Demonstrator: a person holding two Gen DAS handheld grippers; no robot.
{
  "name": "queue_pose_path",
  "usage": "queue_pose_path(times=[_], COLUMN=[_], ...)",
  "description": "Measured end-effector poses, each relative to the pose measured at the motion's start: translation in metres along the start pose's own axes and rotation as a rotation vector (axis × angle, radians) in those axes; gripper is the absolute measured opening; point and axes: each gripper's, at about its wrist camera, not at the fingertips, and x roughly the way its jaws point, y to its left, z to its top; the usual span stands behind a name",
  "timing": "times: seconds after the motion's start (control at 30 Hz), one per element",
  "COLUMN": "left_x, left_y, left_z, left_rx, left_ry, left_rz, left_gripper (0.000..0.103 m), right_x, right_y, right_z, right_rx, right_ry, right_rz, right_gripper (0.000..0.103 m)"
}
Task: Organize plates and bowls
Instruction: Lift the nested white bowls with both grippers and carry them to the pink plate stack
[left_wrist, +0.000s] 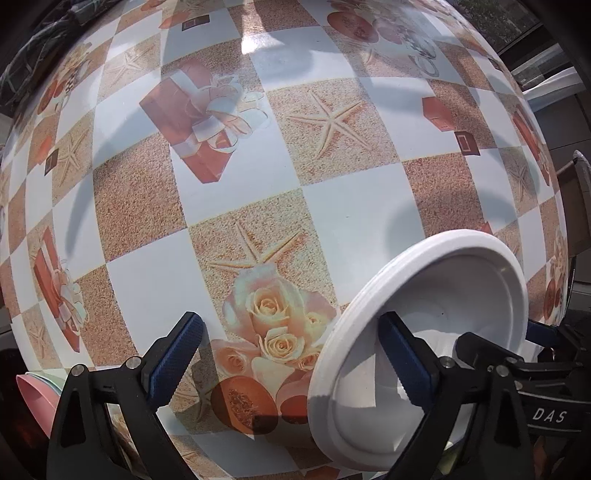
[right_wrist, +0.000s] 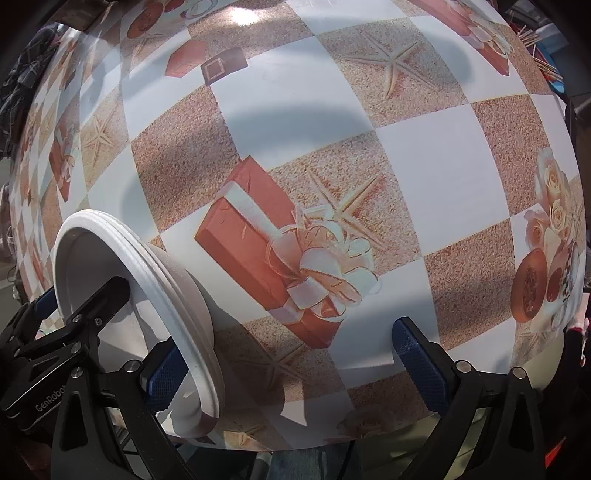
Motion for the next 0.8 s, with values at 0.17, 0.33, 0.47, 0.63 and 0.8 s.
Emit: queue_pose_path(times=[0.17, 0.33, 0.47, 0.63, 0.8], left_x=[-0.007, -0.011, -0.012, -0.014, -0.017], left_y=[-0.012, -0.021, -0.009, 0.020, 0.053], left_z=[0.001, 0.001, -0.010, -0.038, -0.068], left_rx=[0.056, 0.113, 0.111, 0.088, 0.010], left_ry=[-0.013, -0.005, 0.000, 0.007, 0.012], left_rz=[-0.028, -0.077, -0.081, -0.064, -0.049], left_gripper=[0.068, 0.037, 0.037, 0.037, 0.037], right_x=[-0.008, -0.003, 0.001, 0.014, 0.026], right_y=[0.020, 0.034, 0.051, 0.083, 0.121], right_z=[0.001, 0.003, -0.006, -0.029, -0.050], right_rx=[-0.060, -0.030, -0.102, -0.175, -0.273], right_ry=[-0.019, 0.040, 0.065, 0.109, 0.143], right_rz=[0.021, 0.101, 0.068, 0.056, 0.048], right_gripper=[0.058, 0.027, 0.027, 0.028, 0.028])
